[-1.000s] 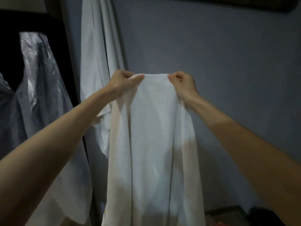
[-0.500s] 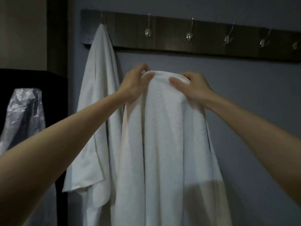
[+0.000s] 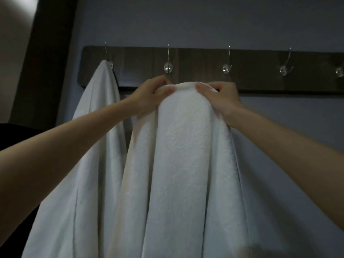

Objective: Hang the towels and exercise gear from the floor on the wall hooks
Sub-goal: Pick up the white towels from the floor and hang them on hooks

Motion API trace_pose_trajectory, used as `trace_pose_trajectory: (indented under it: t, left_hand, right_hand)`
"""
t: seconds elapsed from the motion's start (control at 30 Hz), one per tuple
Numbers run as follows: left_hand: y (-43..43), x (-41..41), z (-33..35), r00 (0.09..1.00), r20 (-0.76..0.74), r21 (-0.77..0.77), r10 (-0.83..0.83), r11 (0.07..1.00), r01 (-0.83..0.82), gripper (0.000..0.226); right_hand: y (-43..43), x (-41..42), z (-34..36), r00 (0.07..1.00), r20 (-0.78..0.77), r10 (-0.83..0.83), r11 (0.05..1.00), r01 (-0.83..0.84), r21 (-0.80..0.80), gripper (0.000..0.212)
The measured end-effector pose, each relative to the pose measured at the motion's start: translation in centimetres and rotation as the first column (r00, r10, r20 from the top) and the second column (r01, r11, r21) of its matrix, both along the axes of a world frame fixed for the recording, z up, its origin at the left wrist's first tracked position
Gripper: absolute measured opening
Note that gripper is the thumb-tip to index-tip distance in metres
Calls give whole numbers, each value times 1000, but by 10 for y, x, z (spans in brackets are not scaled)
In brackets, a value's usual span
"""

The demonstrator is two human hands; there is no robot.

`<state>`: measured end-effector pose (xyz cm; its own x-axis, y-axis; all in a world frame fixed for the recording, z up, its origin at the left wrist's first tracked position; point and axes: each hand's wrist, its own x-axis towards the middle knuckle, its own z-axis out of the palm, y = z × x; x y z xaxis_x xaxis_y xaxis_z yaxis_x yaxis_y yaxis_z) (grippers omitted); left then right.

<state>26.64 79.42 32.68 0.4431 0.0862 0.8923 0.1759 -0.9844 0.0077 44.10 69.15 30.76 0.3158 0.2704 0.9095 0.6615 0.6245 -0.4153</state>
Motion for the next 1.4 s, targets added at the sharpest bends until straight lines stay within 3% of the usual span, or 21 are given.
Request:
trace_pose_trajectory:
  t: [0.17, 0.33, 0.53, 0.67, 0.93, 1.1, 1.4]
  left_hand:
    - [14, 12, 28, 991, 126, -41, 45, 998, -40, 22]
    - [24, 19, 55, 970, 209, 13, 127, 991, -133, 25]
    - [38, 22, 91, 888, 411, 110, 205, 956, -272, 24]
    - [50, 22, 115, 844, 471, 89, 257, 938, -336, 23]
    - [95, 28, 131, 840, 483, 76, 247, 944, -321, 24]
    - [113, 37, 121, 791, 577, 121, 203, 936, -329, 19]
    - [114, 41, 80, 799, 589, 184, 126, 941, -284, 19]
  right_hand:
    - [32, 16, 38, 987, -75, 142, 988, -137, 70, 14]
    - [60, 30, 72, 989, -10, 149, 980, -146, 135, 14]
    - [78, 27, 112, 987, 149, 56, 944, -101, 315, 14]
    - [91, 27, 130, 940, 278, -200, 910, 73, 409, 29]
    - [126, 23, 147, 946, 198, -257, 895, 156, 417, 19]
    - [138, 20, 146, 928, 137, -348, 860, 257, 440, 14]
    - [139, 18, 116, 919, 191, -344, 876, 240, 419, 13]
